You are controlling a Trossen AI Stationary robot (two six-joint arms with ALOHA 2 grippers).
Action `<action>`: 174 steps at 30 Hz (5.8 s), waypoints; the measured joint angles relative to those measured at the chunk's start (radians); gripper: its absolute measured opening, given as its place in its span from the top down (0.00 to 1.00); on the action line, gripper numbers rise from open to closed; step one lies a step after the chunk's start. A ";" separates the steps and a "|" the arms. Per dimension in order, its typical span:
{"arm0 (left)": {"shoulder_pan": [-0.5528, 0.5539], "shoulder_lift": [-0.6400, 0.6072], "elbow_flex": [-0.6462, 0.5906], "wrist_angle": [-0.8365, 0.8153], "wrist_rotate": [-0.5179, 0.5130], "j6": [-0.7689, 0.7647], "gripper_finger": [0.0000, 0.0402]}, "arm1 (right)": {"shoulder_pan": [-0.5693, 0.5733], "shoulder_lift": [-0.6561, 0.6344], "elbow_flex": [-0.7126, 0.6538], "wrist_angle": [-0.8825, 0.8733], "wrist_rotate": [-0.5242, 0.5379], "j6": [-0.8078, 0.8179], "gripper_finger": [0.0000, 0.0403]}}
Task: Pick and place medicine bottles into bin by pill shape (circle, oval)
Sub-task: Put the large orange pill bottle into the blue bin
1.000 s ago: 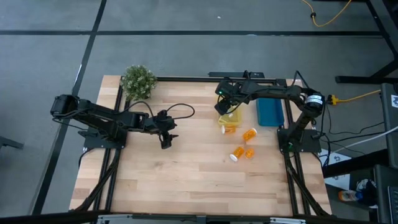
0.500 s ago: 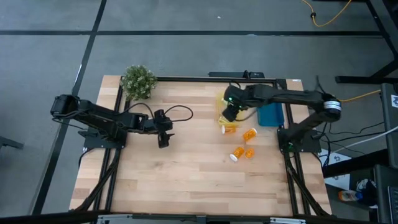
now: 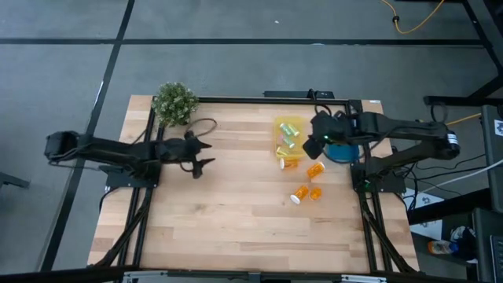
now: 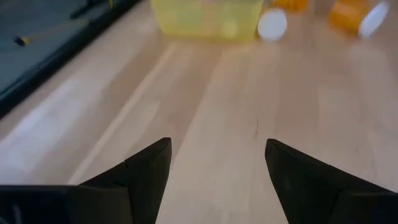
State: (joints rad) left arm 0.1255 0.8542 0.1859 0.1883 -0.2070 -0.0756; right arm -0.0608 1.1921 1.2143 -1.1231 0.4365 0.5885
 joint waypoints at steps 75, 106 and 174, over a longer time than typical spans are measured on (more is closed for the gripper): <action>0.067 -0.638 -0.175 -0.180 0.164 -0.046 0.37 | 0.239 0.099 -0.309 0.315 -0.079 -0.069 0.39; 0.066 -0.638 -0.175 -0.180 0.164 -0.045 0.37 | 0.226 0.234 -0.307 0.044 -0.147 -0.520 0.34; 0.066 -0.637 -0.175 -0.180 0.164 -0.045 0.37 | -0.016 0.252 -0.134 -0.290 -0.092 -0.201 0.57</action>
State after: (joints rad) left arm 0.1917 0.2168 0.0113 0.0078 -0.0429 -0.1211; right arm -0.0763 1.4437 1.0805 -1.4129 0.3445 0.3880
